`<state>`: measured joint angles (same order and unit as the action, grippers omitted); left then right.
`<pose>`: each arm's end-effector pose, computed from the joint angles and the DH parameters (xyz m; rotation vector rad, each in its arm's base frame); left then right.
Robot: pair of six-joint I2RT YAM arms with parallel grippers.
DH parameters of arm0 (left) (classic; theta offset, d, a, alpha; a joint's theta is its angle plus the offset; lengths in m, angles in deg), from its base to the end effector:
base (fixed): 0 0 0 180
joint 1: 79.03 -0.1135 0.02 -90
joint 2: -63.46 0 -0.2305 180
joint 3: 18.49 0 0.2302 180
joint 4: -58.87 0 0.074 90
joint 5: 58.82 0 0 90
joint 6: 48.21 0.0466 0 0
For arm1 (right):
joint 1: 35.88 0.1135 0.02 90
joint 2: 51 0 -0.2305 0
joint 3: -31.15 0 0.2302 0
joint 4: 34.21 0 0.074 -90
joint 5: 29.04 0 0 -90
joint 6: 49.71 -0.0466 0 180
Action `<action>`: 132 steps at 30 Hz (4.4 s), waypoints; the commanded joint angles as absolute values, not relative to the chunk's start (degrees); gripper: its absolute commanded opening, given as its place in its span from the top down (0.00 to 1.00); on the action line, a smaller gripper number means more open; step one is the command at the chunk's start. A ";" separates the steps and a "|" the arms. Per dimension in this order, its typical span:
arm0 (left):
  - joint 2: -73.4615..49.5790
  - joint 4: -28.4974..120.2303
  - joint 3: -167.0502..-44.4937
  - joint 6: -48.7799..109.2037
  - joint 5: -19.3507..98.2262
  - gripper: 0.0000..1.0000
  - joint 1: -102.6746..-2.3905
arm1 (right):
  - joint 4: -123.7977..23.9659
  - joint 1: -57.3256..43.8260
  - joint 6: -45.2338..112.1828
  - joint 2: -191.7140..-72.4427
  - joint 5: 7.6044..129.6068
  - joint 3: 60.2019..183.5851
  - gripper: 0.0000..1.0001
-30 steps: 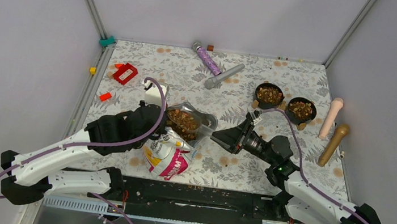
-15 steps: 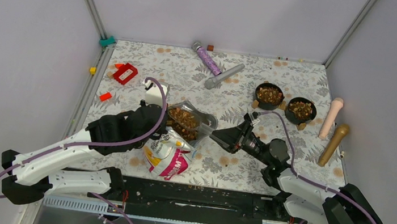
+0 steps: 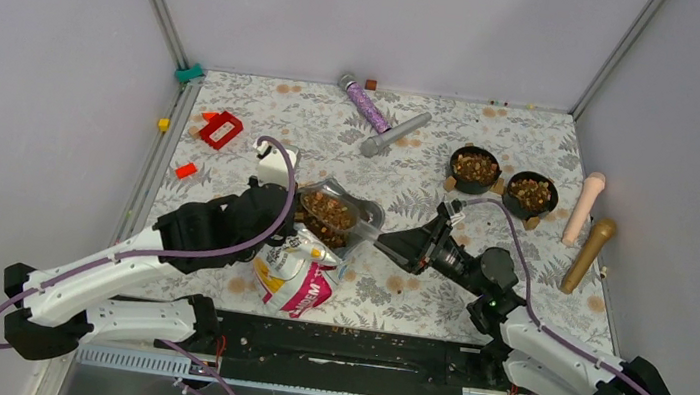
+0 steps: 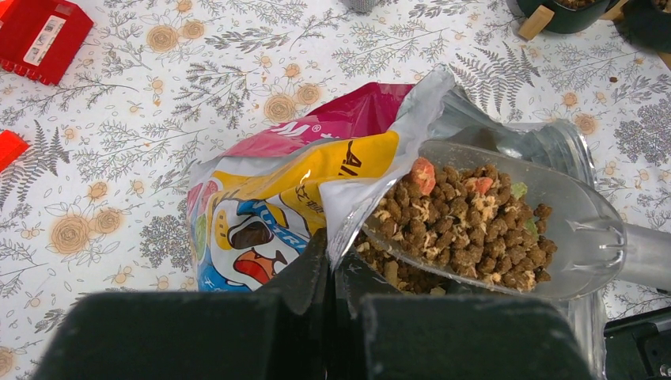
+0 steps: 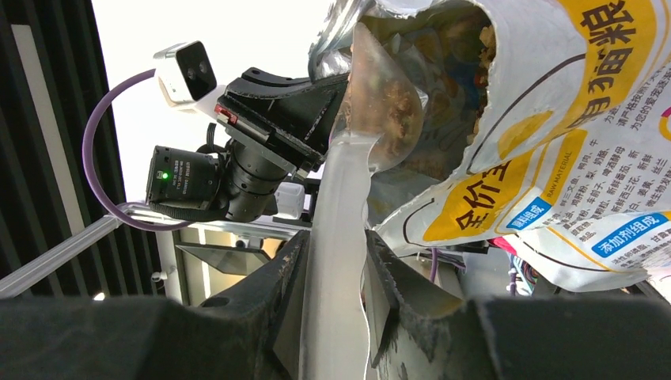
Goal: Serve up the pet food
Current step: Collect the pet food from the pet food bag, then pour the pet food into the pet food bowl.
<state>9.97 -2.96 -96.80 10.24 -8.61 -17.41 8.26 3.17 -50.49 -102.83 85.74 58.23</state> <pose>0.1115 -0.1437 0.3293 0.1727 2.0523 -0.2298 0.1410 0.1395 0.2337 0.2638 1.6428 2.1244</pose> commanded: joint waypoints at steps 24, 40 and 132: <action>10.20 4.92 -98.41 9.48 -8.02 1.00 -16.36 | -15.03 -0.04 -44.69 -84.03 89.07 62.88 1.00; 10.29 4.92 -98.36 9.28 -8.55 1.00 -16.36 | -17.00 -1.89 -44.44 -79.61 87.19 65.21 1.00; 10.20 4.74 -98.42 9.80 -8.56 1.00 -16.35 | -45.01 -59.08 -24.71 -89.29 70.55 72.72 1.00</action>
